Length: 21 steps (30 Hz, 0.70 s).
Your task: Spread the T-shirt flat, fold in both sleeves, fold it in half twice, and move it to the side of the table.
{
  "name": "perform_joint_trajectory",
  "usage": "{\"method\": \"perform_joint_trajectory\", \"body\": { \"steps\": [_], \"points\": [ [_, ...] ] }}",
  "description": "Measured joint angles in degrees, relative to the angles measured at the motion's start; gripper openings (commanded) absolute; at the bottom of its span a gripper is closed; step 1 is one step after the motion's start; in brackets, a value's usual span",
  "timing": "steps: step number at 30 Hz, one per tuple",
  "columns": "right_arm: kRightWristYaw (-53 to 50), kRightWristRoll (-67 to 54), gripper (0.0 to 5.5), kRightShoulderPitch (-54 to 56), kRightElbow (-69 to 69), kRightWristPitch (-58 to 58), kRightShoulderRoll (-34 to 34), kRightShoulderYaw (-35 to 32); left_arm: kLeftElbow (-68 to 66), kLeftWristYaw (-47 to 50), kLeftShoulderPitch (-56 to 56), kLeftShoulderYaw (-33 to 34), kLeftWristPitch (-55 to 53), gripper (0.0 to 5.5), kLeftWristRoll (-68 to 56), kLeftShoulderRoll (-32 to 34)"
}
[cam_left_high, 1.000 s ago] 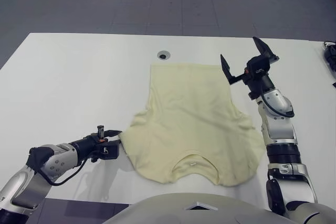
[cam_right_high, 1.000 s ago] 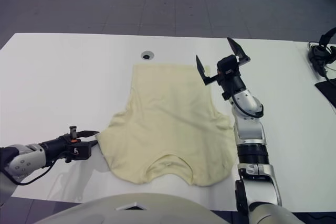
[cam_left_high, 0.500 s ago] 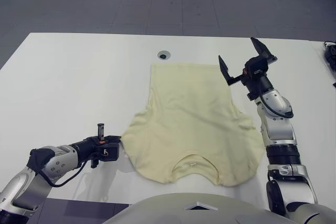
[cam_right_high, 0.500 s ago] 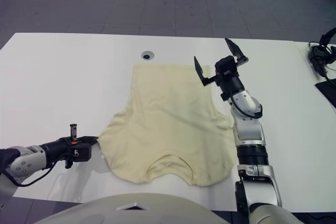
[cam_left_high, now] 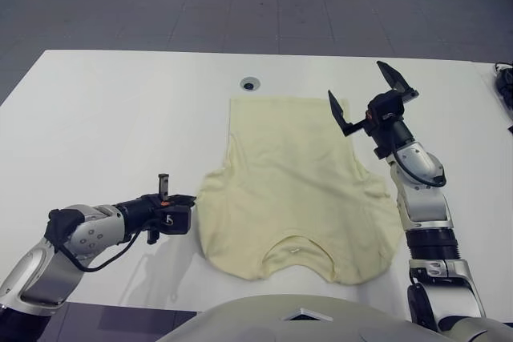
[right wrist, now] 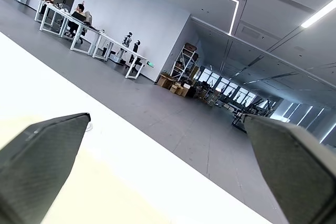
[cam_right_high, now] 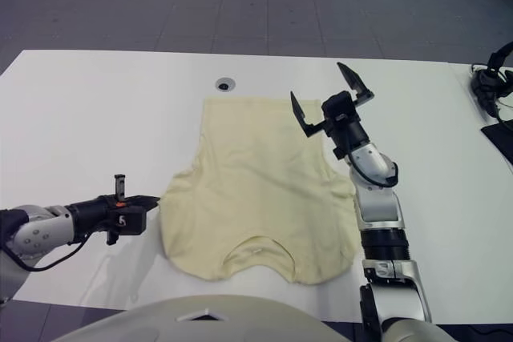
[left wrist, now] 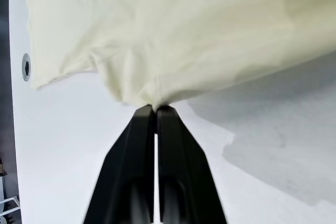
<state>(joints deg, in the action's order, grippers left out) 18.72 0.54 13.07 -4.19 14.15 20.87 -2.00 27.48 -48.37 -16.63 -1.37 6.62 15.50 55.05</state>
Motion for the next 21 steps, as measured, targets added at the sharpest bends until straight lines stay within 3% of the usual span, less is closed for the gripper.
{"method": "perform_joint_trajectory", "body": {
  "steps": [21],
  "points": [
    [-1.57, 1.26, 5.4, -2.07, 4.34, -1.9, -0.86, 1.04, 2.64, -5.96, 13.66, -16.91, -2.45, 0.03, 4.89, -5.51]
  ]
}}
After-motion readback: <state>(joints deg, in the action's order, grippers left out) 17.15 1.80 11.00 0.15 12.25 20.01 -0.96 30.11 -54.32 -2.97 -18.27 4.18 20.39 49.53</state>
